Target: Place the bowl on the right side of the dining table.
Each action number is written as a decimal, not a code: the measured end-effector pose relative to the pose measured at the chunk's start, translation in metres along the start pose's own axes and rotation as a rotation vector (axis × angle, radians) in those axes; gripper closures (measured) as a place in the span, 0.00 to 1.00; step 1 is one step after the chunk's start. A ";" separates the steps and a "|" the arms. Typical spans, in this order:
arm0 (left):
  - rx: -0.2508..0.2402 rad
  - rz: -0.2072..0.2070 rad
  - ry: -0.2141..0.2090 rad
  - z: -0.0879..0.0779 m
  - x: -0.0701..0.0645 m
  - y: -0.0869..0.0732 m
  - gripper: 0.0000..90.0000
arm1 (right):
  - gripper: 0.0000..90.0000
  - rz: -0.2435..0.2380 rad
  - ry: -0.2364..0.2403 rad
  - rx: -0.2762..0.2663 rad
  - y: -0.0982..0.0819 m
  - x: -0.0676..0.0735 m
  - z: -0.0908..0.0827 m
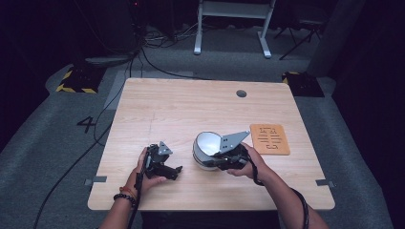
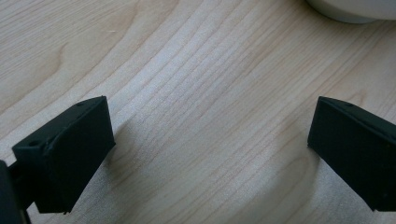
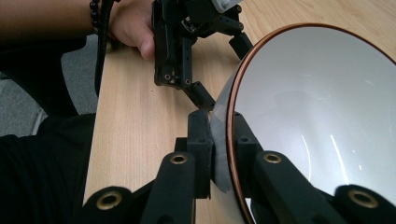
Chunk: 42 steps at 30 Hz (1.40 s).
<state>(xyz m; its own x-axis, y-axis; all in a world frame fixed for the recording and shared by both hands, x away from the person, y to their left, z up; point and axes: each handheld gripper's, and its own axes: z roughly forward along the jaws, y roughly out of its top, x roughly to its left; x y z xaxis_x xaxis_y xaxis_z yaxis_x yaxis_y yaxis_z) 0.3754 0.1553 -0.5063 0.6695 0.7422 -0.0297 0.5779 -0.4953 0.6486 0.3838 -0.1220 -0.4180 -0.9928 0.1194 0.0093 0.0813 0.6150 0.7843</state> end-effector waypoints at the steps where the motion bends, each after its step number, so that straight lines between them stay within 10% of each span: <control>1: 0.000 0.000 0.000 0.000 0.000 0.000 0.00 | 0.92 0.000 0.000 0.000 0.000 0.000 0.000; 42: 0.000 0.000 0.000 0.000 0.000 0.000 0.00 | 0.91 -0.025 -0.029 -0.030 0.004 0.002 -0.012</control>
<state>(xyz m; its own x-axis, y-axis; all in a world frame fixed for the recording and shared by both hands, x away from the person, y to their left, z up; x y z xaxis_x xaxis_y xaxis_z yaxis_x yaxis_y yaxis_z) 0.3754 0.1553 -0.5063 0.6694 0.7423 -0.0300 0.5781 -0.4951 0.6486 0.3812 -0.1284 -0.4074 -0.9915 0.1270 -0.0283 0.0532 0.5945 0.8023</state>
